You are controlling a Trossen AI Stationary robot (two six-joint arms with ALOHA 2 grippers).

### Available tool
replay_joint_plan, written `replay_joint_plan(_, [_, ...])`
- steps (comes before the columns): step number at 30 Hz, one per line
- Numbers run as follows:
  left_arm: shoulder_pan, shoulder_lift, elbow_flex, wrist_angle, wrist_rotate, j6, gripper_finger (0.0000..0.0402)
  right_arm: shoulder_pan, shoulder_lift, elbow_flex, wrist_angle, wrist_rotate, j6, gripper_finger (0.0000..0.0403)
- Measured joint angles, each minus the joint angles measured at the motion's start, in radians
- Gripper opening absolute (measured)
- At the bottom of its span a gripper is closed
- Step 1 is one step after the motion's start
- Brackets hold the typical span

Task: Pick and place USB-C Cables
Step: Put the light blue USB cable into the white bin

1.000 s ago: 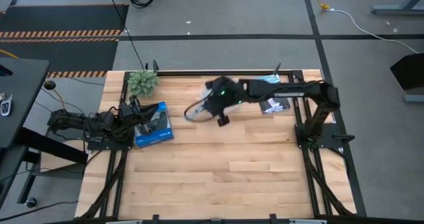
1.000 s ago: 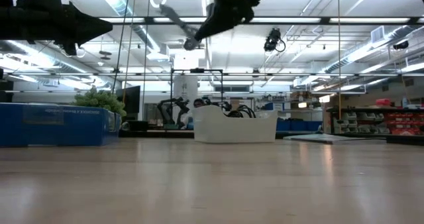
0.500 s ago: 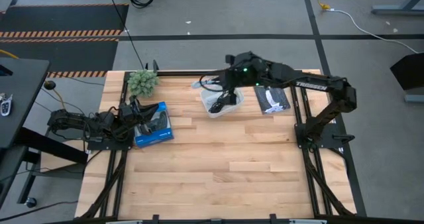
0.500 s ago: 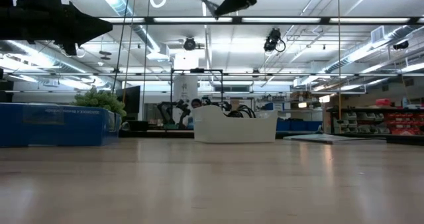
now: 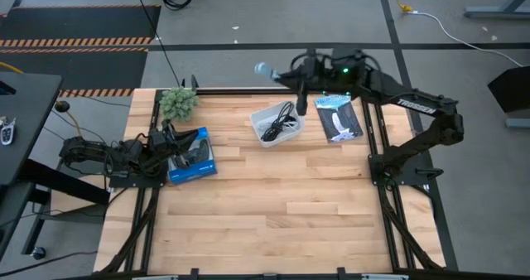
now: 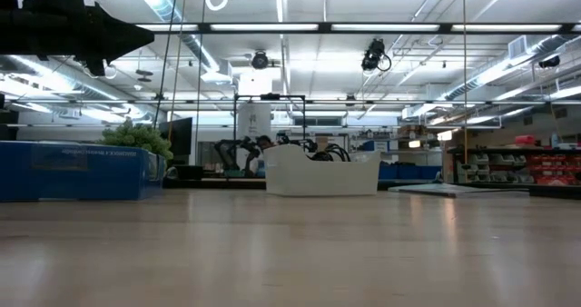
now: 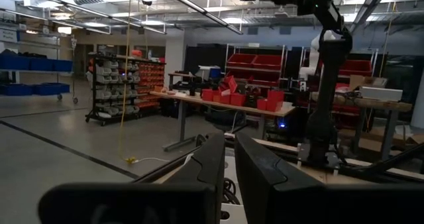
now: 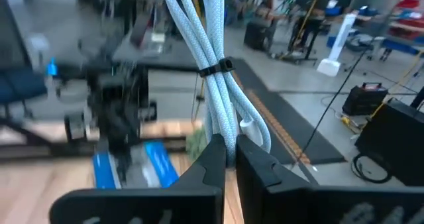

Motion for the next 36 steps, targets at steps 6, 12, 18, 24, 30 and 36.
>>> replay_joint_plan(6, [0.000,0.000,0.000,0.000,0.000,0.000,0.0043,0.023,-0.024,0.001,-0.003,0.132,-0.030,0.0020])
replay_joint_plan(12, [0.000,0.000,0.000,0.000,0.000,0.000,0.0043,-0.017,0.012,0.001,-0.157,0.142,-0.016,0.0020])
replay_joint_plan(18, [0.000,0.000,0.000,-0.001,0.000,0.000,0.0043,-0.075,0.070,0.000,-0.381,0.149,-0.007,0.0020])
replay_joint_plan(24, [0.000,0.000,0.000,0.000,0.000,0.000,0.0043,-0.115,0.169,0.000,-0.550,0.172,-0.087,0.0020])
replay_joint_plan(30, [0.000,0.000,0.000,0.000,0.000,0.000,0.0043,-0.119,0.269,0.000,-0.586,0.165,-0.154,0.0020])
replay_joint_plan(36, [0.000,0.000,0.000,0.000,0.000,0.000,0.0043,-0.069,0.362,-0.001,-0.560,0.240,-0.438,0.0020])
